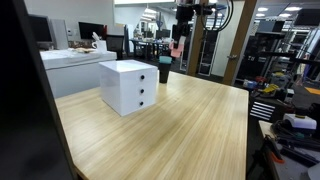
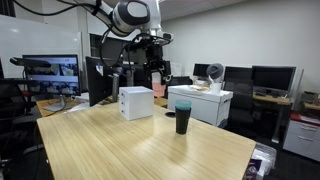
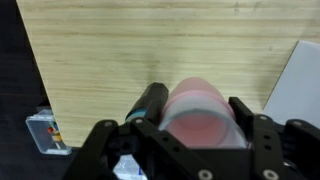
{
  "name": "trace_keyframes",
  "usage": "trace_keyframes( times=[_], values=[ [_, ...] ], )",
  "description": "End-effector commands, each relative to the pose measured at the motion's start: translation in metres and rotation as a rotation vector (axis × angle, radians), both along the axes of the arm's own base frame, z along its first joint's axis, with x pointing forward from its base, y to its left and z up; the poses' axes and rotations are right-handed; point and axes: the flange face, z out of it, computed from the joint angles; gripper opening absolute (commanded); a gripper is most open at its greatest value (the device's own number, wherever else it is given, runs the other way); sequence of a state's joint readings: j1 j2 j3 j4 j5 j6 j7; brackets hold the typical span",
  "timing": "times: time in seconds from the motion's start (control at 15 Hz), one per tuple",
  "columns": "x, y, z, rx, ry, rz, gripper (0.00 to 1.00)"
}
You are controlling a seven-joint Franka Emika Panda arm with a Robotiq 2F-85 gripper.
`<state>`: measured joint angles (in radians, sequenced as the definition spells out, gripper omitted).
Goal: Pick up the blue cup and put it in the black cup, pick up the stacked white and orange cups and put them in the blue cup, pick up the stacked white and pink cups and put them in the white cup
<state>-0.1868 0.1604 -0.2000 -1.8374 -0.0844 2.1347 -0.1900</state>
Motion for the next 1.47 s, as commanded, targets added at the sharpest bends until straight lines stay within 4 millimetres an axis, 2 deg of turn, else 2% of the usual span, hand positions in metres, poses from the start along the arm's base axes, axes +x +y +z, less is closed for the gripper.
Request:
trace_keyframes(
  times=[0.0, 0.33, 0.53, 0.73, 1.13, 1.27, 1.4],
  values=[
    [0.025, -0.02, 0.019, 0.003, -0.035, -0.053, 0.44],
    [0.054, -0.056, 0.022, -0.004, -0.059, -0.128, 0.44],
    [0.07, -0.076, 0.013, -0.015, -0.062, -0.168, 0.44],
    [0.082, -0.087, 0.0, -0.026, -0.055, -0.189, 0.44],
    [0.104, -0.09, -0.026, -0.028, -0.024, -0.191, 0.44],
    [0.109, -0.084, -0.026, -0.026, -0.015, -0.183, 0.44],
    [0.11, -0.078, -0.017, -0.025, -0.01, -0.177, 0.44]
  ],
)
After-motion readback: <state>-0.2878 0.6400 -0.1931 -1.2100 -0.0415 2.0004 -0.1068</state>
